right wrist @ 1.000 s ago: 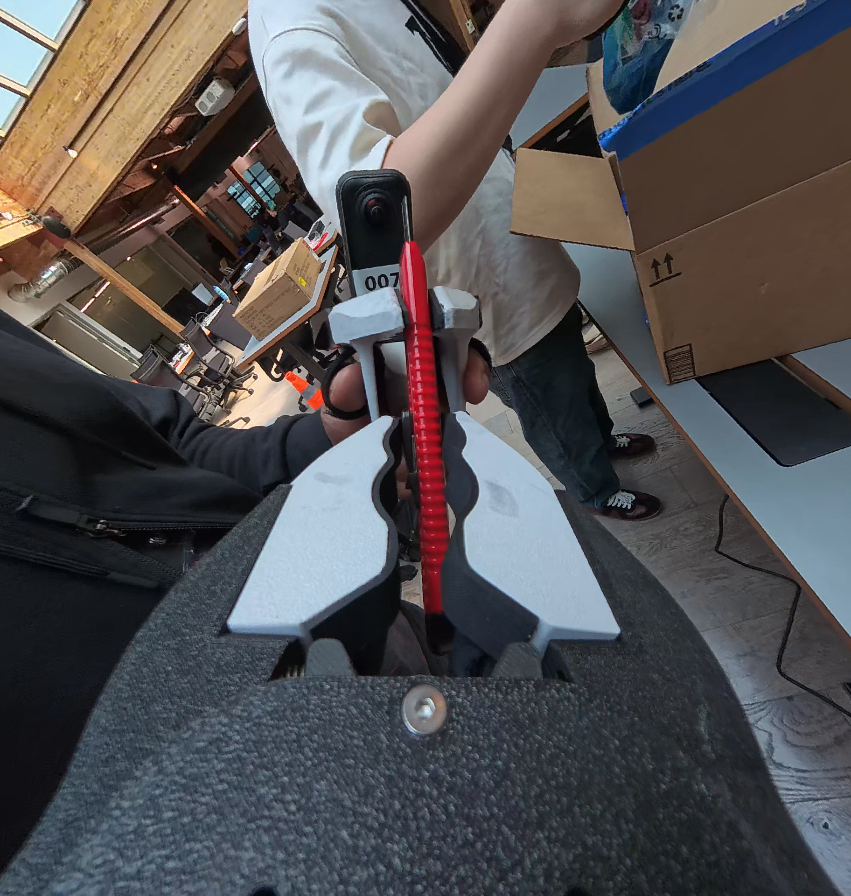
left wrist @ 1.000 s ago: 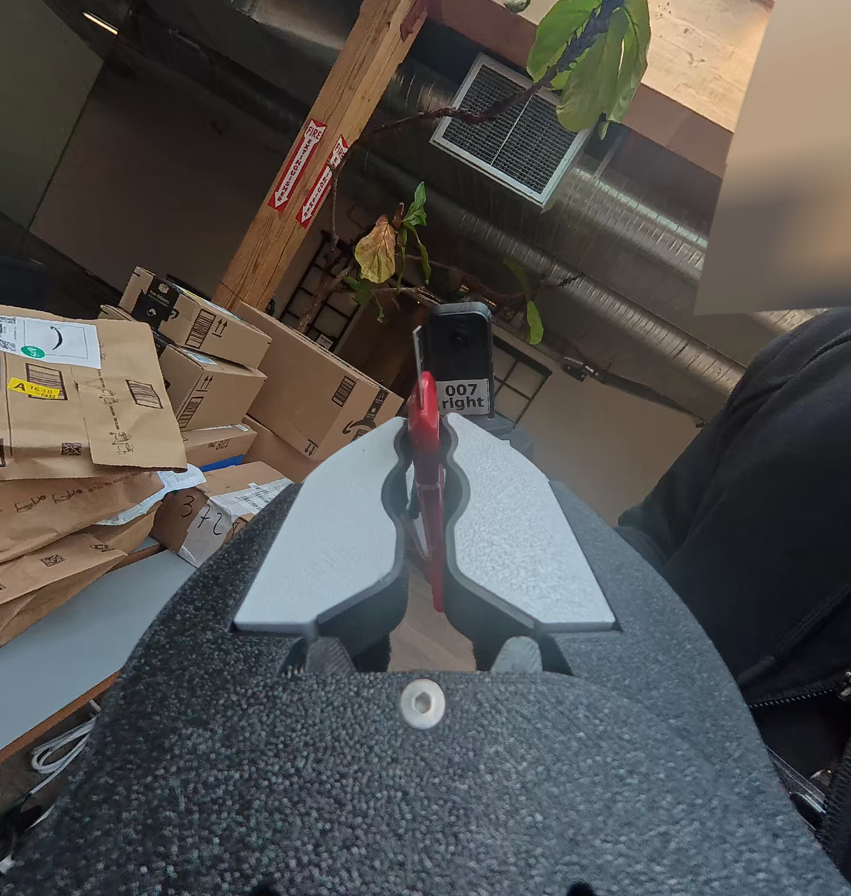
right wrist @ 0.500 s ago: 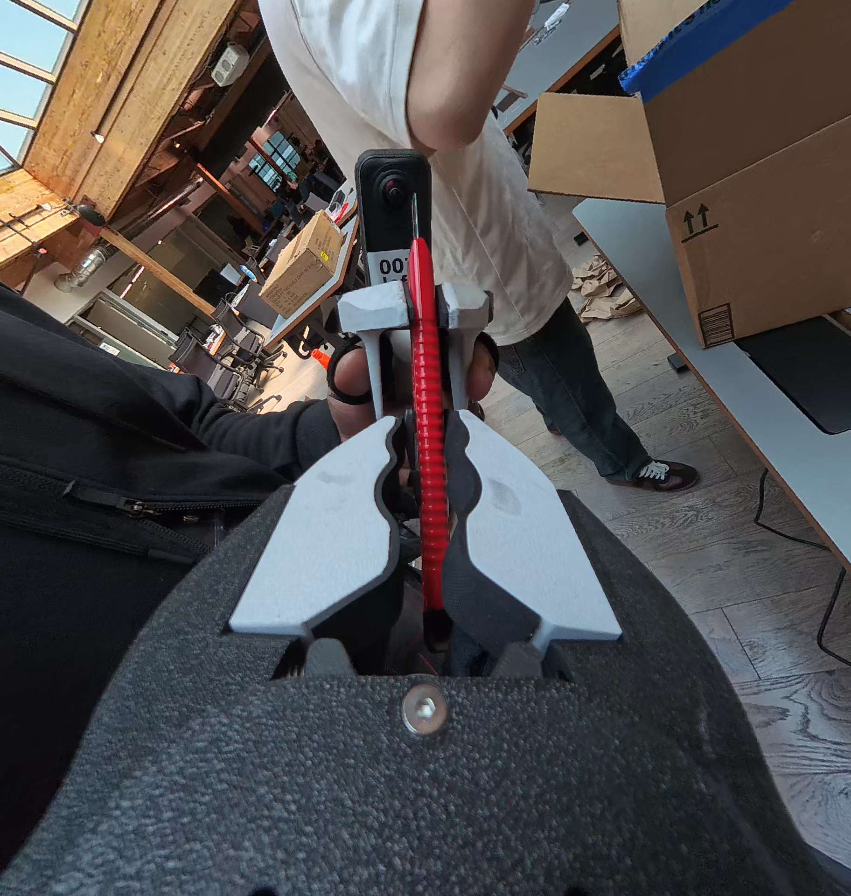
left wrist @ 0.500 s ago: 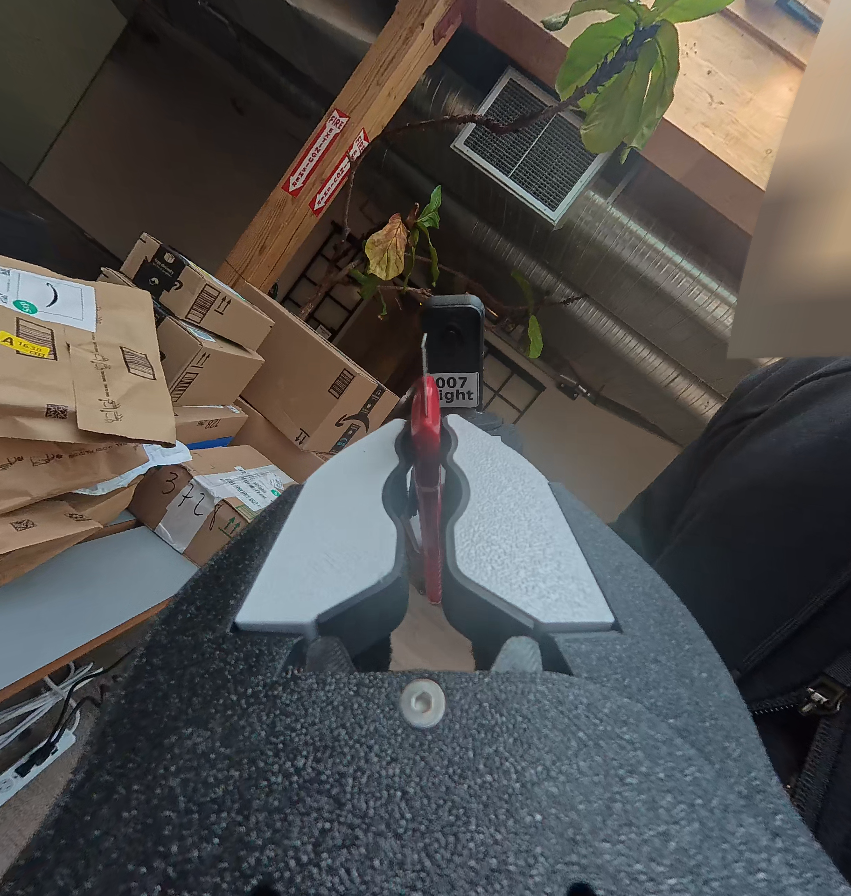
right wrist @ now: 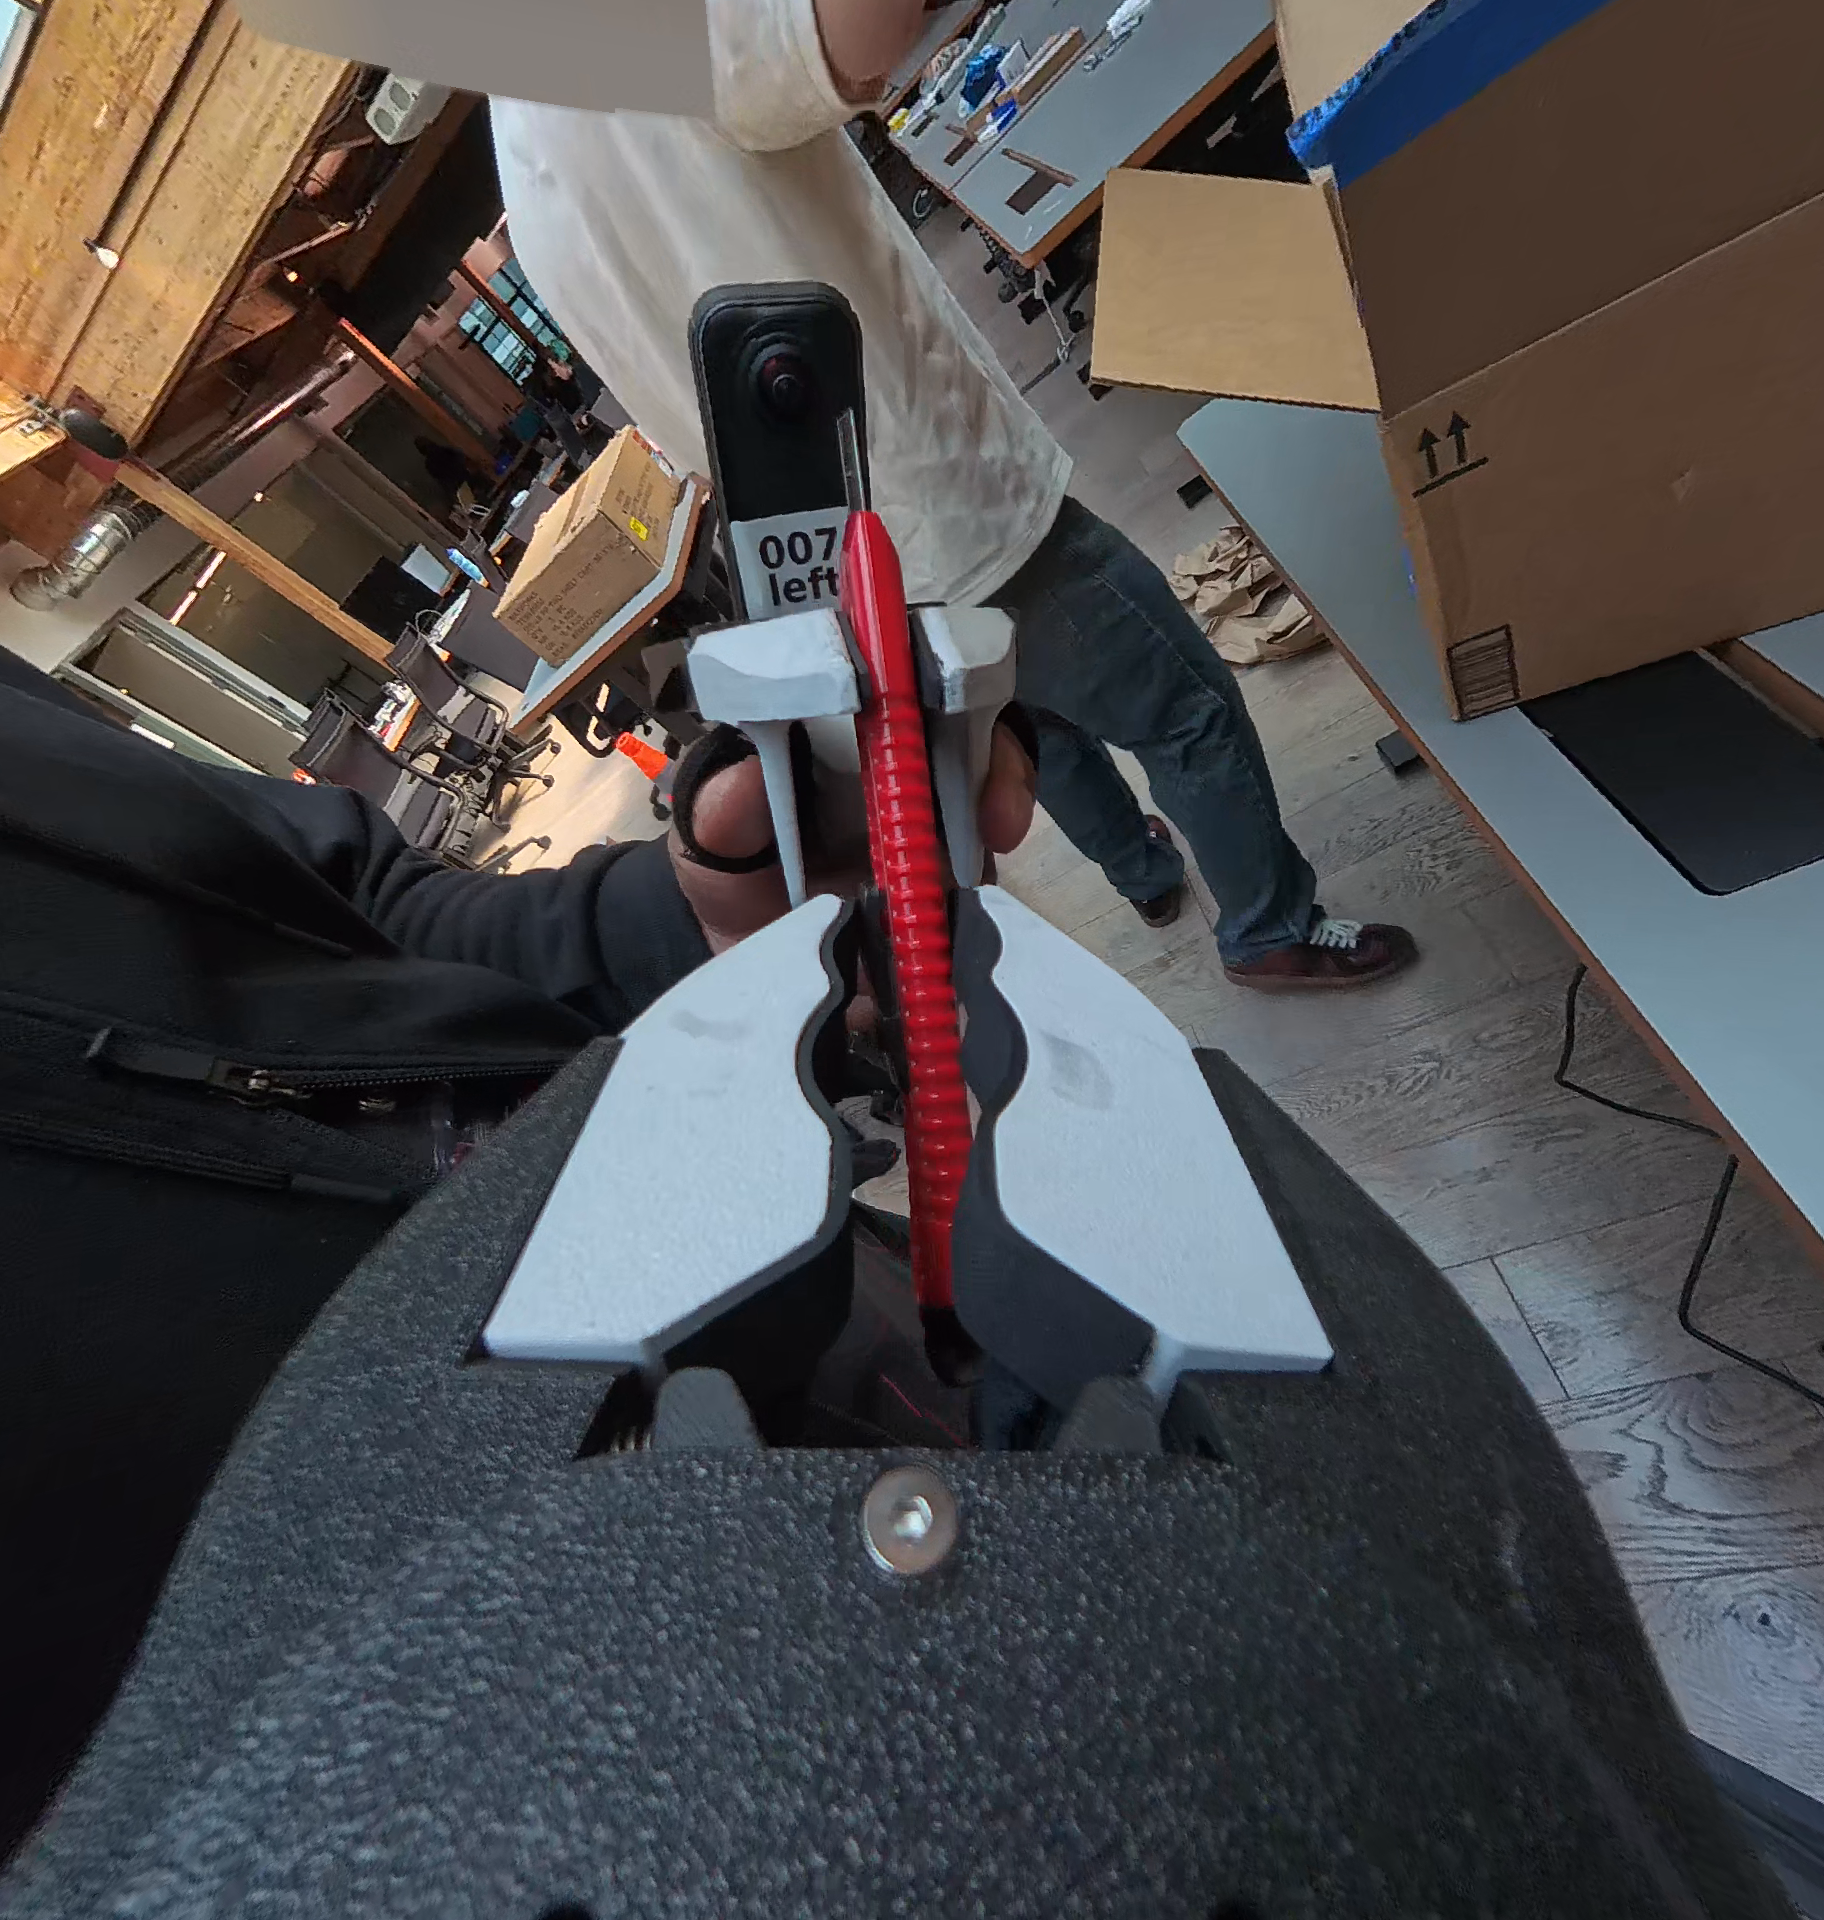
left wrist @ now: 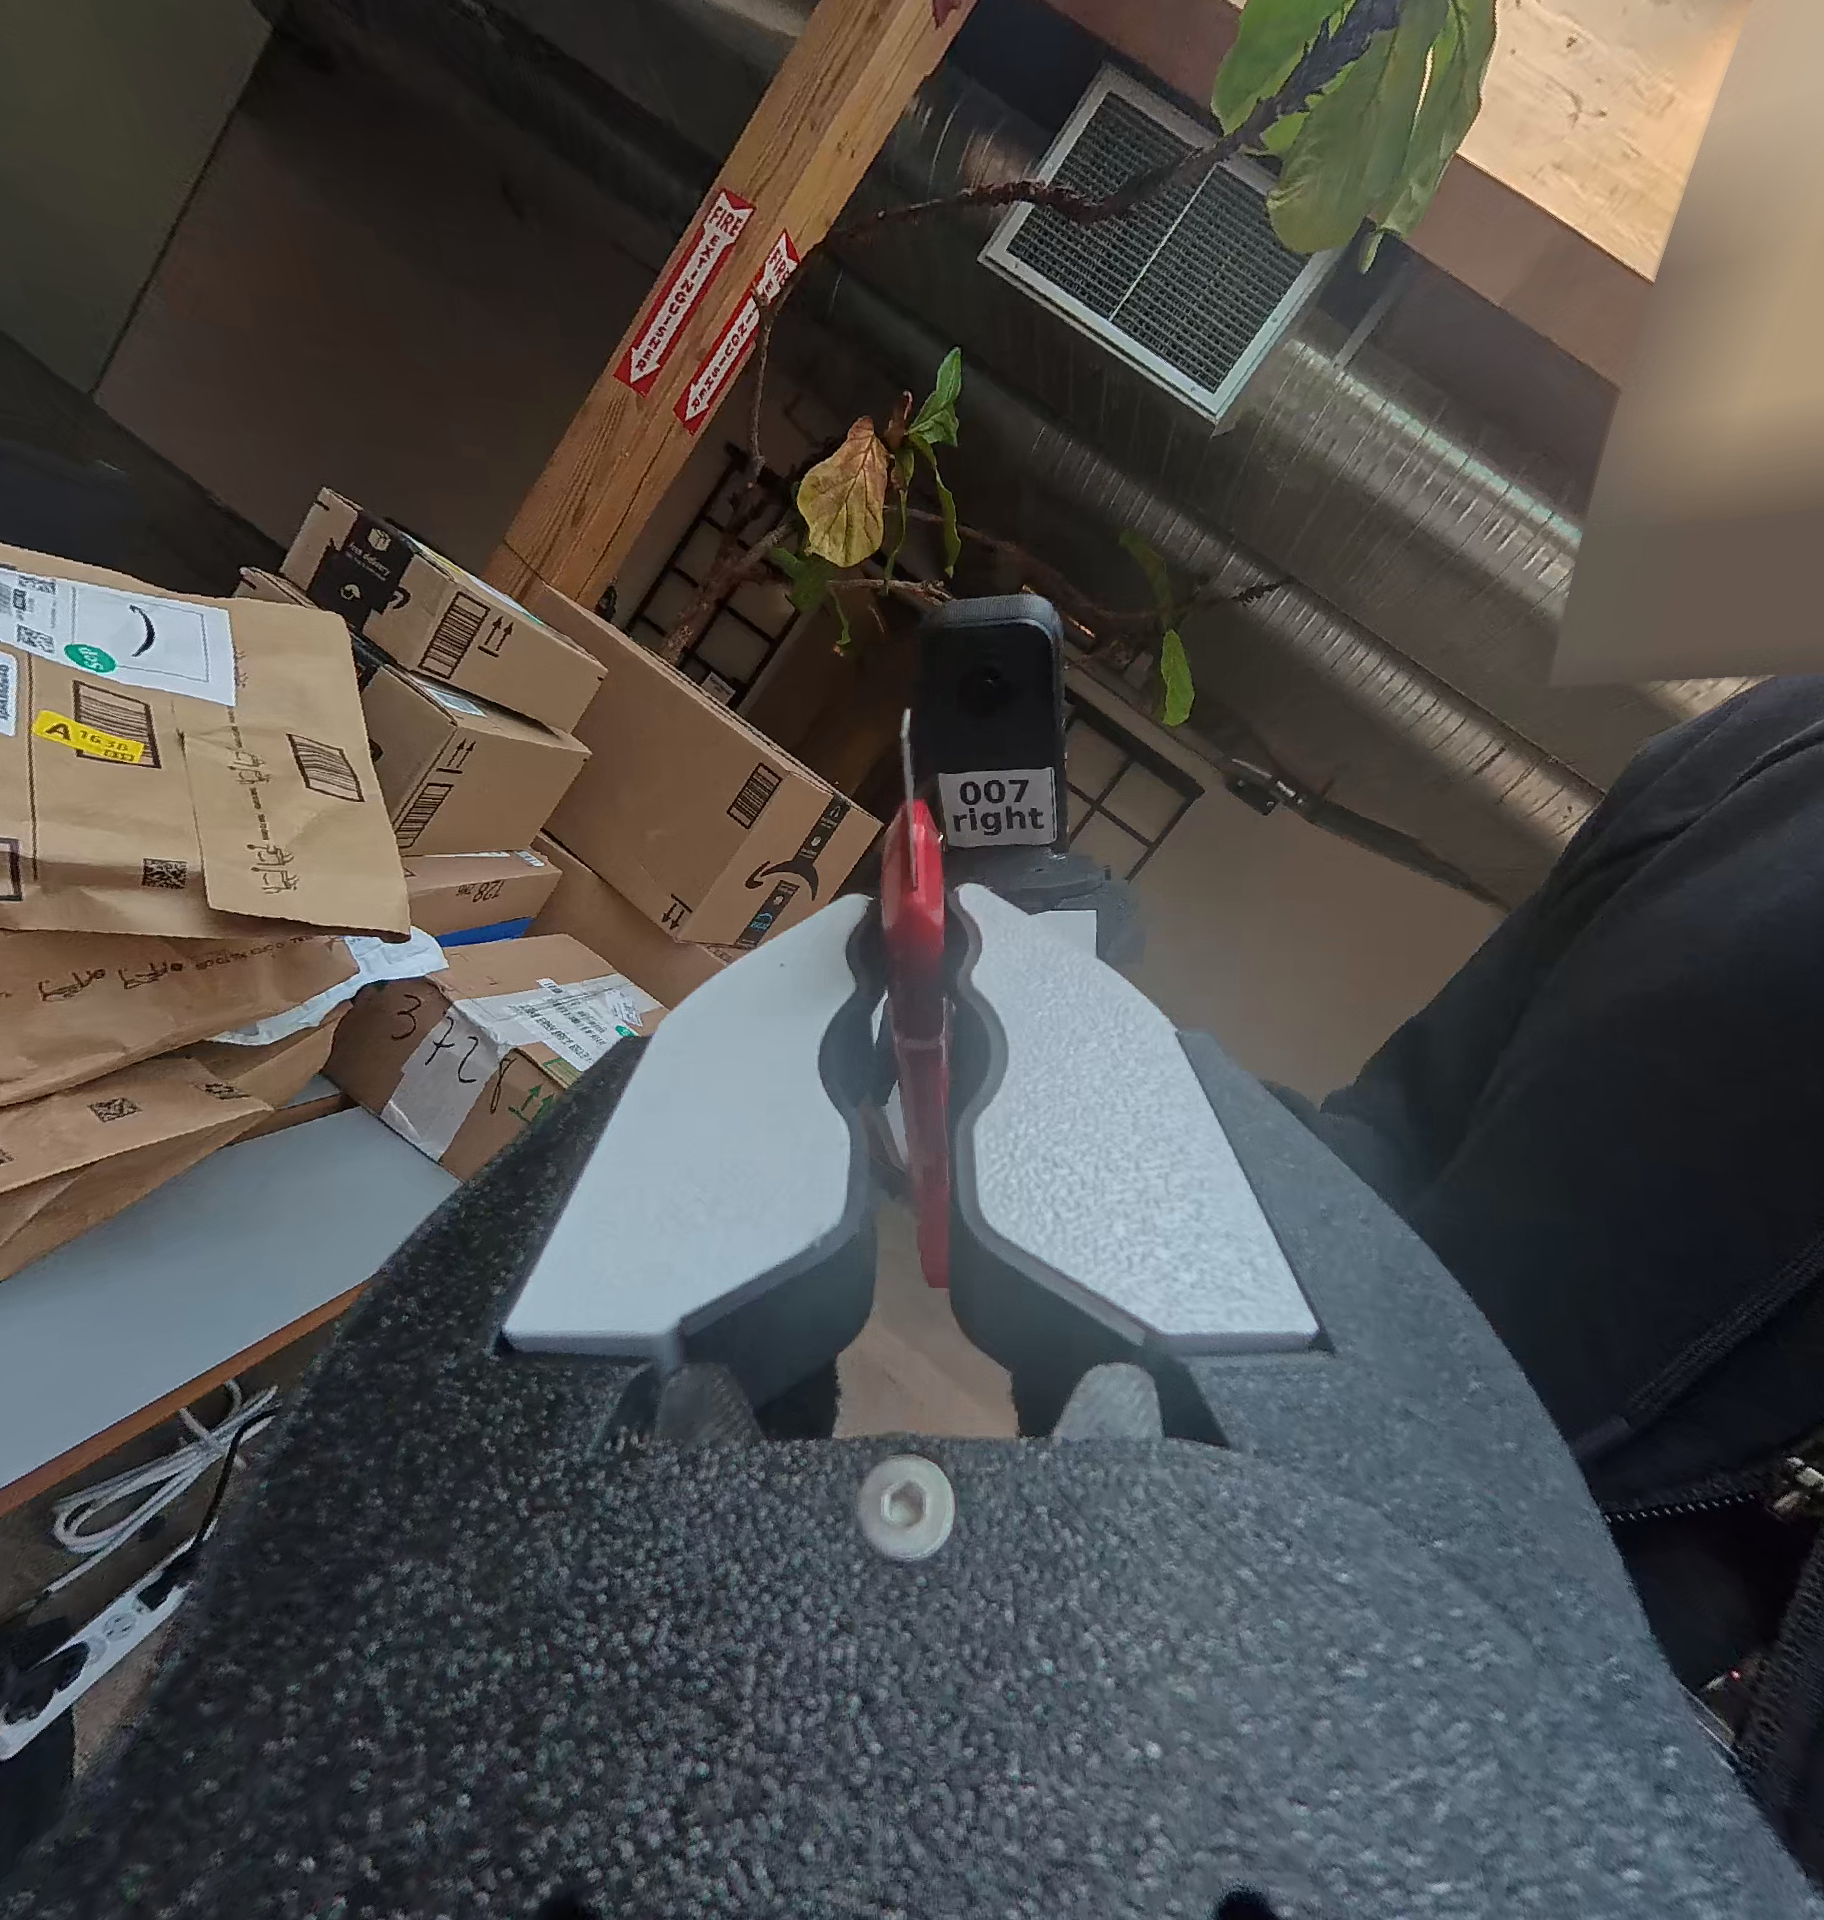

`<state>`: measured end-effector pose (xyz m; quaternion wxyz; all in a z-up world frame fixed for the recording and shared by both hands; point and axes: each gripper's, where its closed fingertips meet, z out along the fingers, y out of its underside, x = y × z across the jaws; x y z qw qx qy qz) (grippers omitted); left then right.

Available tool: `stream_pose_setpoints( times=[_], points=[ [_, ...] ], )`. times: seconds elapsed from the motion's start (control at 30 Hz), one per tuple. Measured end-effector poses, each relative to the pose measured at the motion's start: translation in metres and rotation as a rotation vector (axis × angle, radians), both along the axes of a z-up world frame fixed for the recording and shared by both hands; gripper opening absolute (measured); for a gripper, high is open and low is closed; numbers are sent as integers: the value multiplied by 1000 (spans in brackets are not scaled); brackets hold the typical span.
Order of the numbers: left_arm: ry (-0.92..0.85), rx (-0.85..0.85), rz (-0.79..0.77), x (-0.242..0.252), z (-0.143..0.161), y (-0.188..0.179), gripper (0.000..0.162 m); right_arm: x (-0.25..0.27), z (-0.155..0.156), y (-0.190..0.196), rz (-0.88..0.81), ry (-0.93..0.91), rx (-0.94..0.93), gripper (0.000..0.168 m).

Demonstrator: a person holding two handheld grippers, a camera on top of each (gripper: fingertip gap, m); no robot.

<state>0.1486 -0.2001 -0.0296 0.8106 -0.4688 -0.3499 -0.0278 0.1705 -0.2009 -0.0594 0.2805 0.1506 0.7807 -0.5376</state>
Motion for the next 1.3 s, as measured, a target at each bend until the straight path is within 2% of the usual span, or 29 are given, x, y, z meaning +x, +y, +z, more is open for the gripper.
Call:
stream_pose_setpoints(
  times=[0.2, 0.63, 0.97, 1.3],
  points=[
    [19, -39, -34, 6, 1, 1, 10, 3, 2, -3, 22, 94, 42, 17],
    [11, -28, -34, 4, 4, -6, 10, 0, 2, -10, 34, 80, 39, 16],
    [-42, -13, -49, 0, -3, -9, 10, -1, -4, -11, 48, 2, 70, 15],
    [-179, 4, -62, -7, -11, -11, 9, -2, -8, -17, 8, -182, 20, 16]
  ],
)
